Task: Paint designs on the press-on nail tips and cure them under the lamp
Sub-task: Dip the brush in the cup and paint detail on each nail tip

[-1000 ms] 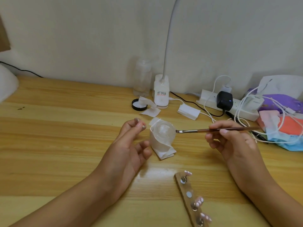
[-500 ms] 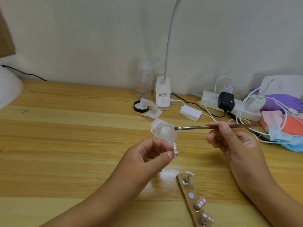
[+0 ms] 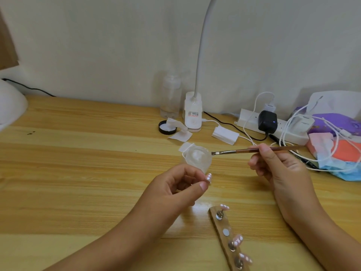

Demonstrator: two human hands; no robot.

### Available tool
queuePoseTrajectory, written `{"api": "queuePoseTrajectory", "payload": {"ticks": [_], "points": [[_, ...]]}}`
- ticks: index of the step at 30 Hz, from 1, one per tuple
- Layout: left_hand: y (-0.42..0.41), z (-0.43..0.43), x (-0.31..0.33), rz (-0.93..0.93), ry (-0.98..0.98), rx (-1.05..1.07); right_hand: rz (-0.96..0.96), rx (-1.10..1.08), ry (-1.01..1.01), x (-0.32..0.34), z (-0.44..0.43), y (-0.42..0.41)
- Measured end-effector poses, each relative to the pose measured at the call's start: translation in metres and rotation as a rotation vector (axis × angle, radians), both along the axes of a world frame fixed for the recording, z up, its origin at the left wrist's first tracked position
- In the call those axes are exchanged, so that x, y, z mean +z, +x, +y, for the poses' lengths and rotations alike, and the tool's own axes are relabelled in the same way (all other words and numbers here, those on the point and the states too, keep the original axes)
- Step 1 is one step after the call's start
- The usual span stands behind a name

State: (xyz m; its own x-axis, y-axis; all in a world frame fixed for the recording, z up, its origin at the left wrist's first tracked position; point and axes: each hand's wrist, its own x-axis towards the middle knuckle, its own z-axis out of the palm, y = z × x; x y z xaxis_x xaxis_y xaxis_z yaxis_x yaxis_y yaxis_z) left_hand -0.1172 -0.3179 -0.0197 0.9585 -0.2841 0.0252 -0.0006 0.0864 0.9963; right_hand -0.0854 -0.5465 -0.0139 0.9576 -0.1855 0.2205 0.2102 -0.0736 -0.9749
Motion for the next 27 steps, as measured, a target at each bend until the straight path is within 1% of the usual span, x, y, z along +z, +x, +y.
{"api": "queuePoseTrajectory", "payload": {"ticks": [3,7,10,12,16,22,27], "points": [[-0.002,-0.001,0.003,0.002,-0.007,-0.026,-0.068,0.002,-0.01,0.012,-0.01,-0.002],[-0.002,0.001,0.003,-0.019,0.028,-0.04,-0.236,0.118,0.031,0.037,-0.024,-0.008],[-0.001,0.001,0.001,-0.027,0.049,-0.034,-0.314,0.109,0.026,0.027,-0.03,-0.019],[-0.001,0.0,0.0,-0.029,0.04,-0.027,-0.312,0.069,0.062,0.008,-0.031,-0.026],[0.0,-0.001,-0.001,-0.056,0.052,-0.038,-0.226,0.028,0.194,-0.012,-0.024,-0.035],[0.001,0.0,-0.003,-0.075,0.073,-0.049,-0.239,0.091,0.143,-0.012,-0.014,-0.04],[-0.001,-0.002,-0.002,-0.102,0.09,-0.076,-0.254,0.131,0.142,-0.012,-0.011,-0.045]]}}
